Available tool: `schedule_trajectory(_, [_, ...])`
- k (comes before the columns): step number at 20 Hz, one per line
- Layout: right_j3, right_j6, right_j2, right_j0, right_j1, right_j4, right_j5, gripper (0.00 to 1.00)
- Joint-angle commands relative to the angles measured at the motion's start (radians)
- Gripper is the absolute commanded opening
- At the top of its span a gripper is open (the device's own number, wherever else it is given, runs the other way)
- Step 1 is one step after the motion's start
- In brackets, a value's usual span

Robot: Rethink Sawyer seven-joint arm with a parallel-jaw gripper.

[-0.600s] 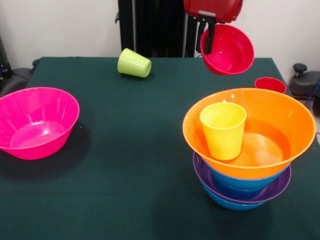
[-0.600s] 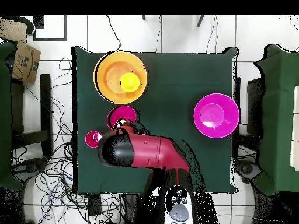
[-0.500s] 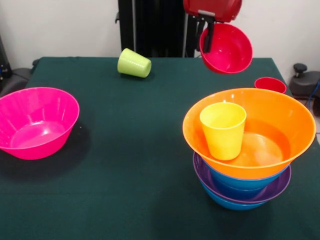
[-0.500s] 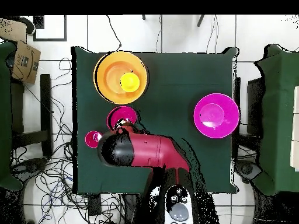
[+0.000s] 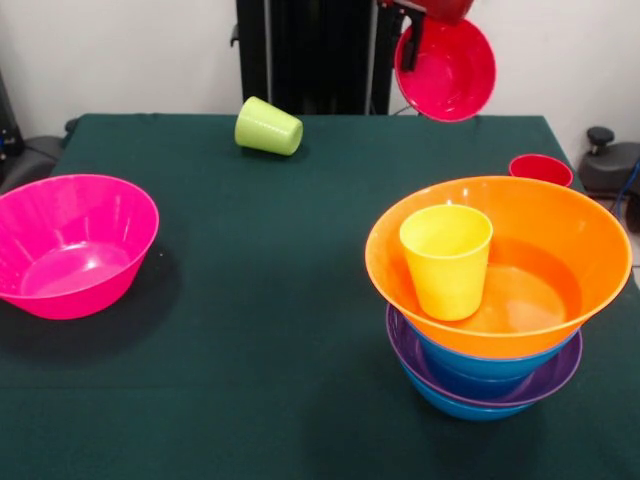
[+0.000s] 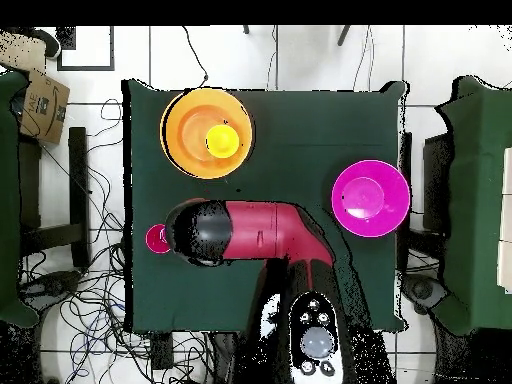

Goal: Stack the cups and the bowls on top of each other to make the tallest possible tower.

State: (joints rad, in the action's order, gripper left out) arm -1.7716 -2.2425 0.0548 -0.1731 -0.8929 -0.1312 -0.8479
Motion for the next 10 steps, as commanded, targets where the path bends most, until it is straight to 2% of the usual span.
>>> schedule_trajectory(1, [0.107,0.240,0.171,-0.051,0.040,-0.035,-0.044,0.00])
schedule_trajectory(6, [0.090,0.204,0.233,-0.122,0.044,-0.006,0.116,0.00])
schedule_trajectory(10, [0.091,0.230,0.296,-0.181,0.054,-0.021,0.176,0.00])
